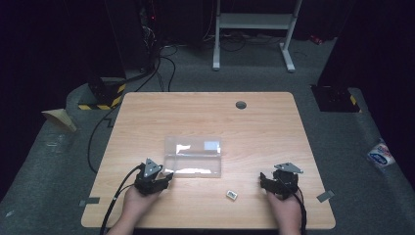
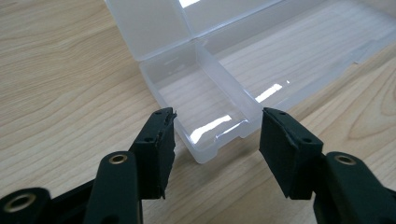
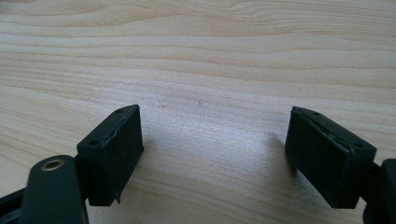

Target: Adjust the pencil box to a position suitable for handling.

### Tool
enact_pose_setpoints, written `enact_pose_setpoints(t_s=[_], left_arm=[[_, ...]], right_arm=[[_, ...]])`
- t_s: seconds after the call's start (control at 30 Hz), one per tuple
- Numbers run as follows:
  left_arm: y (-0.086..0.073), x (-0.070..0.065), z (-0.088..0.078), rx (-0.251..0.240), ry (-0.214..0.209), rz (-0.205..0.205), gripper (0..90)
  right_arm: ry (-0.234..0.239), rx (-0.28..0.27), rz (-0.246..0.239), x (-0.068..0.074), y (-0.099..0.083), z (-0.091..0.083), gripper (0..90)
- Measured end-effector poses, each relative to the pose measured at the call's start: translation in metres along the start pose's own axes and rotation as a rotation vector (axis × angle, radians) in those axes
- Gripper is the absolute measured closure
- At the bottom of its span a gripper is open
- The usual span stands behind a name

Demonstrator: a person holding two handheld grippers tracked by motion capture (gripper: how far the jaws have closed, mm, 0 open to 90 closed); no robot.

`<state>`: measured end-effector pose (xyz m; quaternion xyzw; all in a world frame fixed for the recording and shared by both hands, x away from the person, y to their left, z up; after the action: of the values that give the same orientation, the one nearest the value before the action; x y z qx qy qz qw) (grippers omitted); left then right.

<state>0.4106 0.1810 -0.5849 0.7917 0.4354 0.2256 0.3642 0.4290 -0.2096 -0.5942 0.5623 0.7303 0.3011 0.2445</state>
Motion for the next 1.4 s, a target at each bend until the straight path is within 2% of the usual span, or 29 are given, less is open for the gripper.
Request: enact_pose_setpoints(t_s=[0.23,0.37,0.57,0.6,0.9,1.23,1.4], left_arm=[[0.003,-0.005,0.004,-0.001,0.006,0.006,45.3],[0.008,-0.010,0.009,0.005,0.002,0.034,46.3],[0.012,-0.008,0.012,0.009,0.014,0.052,46.6],[0.013,-0.008,0.013,0.009,0.010,0.041,46.7],[0.016,-0.013,0.017,0.009,0.001,0.053,47.5],[0.019,-0.015,0.022,-0.002,-0.002,0.036,47.7],[0.019,-0.017,0.021,-0.001,-0.007,0.048,43.6]], right_arm=[[0.001,0.001,0.003,0.000,0.000,0.000,18.7],[0.001,0.000,0.001,0.000,0.000,0.000,18.7],[0.001,0.001,0.006,0.000,0.000,0.000,18.7],[0.002,0.001,0.006,0.000,0.000,0.000,18.7],[0.006,0.000,0.005,0.001,0.000,0.000,19.2],[0.007,-0.001,0.002,0.001,0.000,0.000,19.3],[0.007,0.000,0.005,0.001,0.000,0.000,19.2]])
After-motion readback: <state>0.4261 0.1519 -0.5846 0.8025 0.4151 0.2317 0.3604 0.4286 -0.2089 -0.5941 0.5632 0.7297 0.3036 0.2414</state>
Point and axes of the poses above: each handheld gripper's, and its own axes: z roughly forward along the jaws, y roughly out of its top, x roughly to its left, the point moved 10 cm from there along z, roughly forward along the jaws
